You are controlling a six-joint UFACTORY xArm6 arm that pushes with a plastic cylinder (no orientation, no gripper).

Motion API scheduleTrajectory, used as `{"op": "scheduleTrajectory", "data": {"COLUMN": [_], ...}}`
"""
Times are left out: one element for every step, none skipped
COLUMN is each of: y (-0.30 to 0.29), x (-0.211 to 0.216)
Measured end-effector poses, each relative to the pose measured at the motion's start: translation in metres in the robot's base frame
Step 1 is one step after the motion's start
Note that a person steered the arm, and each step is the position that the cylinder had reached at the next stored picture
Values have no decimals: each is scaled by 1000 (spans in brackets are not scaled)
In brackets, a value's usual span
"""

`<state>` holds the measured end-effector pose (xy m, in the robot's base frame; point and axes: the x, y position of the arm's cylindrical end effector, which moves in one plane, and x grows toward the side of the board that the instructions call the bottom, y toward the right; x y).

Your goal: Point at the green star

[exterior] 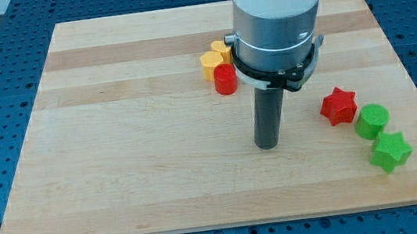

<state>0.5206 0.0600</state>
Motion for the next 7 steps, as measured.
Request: {"op": "scheduleTrajectory", "data": {"y": [4, 21, 52, 86, 124, 163, 179], "x": [29, 62, 79, 85, 88, 87, 81]}}
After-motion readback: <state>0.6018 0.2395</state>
